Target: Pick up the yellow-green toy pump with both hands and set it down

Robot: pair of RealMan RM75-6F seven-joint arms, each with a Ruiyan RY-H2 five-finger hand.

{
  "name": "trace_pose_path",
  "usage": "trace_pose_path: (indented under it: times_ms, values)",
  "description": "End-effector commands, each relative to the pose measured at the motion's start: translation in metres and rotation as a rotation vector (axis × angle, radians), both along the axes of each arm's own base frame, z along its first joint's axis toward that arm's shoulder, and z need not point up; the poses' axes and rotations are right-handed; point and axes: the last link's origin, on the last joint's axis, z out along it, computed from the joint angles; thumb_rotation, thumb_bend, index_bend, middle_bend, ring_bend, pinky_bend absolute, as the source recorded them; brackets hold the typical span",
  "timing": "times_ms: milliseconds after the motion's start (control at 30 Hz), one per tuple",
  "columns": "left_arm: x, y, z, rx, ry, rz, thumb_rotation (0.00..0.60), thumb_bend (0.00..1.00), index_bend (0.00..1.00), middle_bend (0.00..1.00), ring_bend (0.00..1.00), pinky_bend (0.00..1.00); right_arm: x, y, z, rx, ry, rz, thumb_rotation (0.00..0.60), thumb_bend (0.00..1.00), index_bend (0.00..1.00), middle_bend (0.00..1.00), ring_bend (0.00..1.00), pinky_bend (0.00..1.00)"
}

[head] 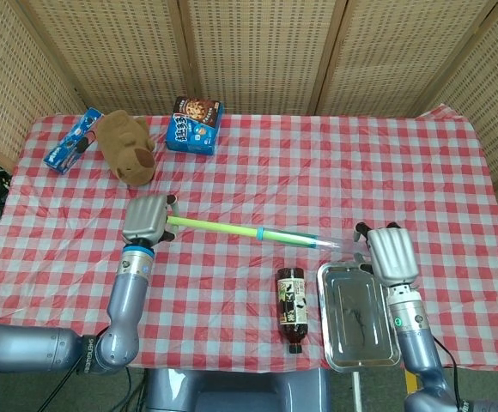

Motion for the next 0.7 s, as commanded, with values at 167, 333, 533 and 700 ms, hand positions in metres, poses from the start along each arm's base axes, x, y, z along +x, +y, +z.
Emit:
trace_pose_path:
  times_ms: [167,333,533,700]
  values:
    - [0.01,0.001,-0.007,0.004,-0.027,0.0,0.6,0.66,0.86,0.93,0.86,0.77,0.007,-0.004,-0.006,0.014,0.012,0.034,0.6,0.43,0.57,1.0,0.99,0.55]
    - [0.019,0.005,-0.015,-0.018,-0.051,-0.008,0.6,0.66,0.86,0.93,0.86,0.77,0.014,-0.011,-0.011,0.029,0.032,0.063,0.6,0.43,0.57,1.0,0.99,0.55]
    - [0.025,0.009,-0.023,-0.039,-0.059,-0.015,0.6,0.66,0.86,0.93,0.86,0.77,0.02,-0.016,-0.014,0.034,0.04,0.078,0.6,0.43,0.57,1.0,0.99,0.55]
    - [0.031,0.012,-0.029,-0.059,-0.093,-0.021,0.6,0.66,0.86,0.93,0.86,0.77,0.024,-0.017,-0.018,0.048,0.034,0.095,0.6,0.43,0.57,1.0,0.99,0.55]
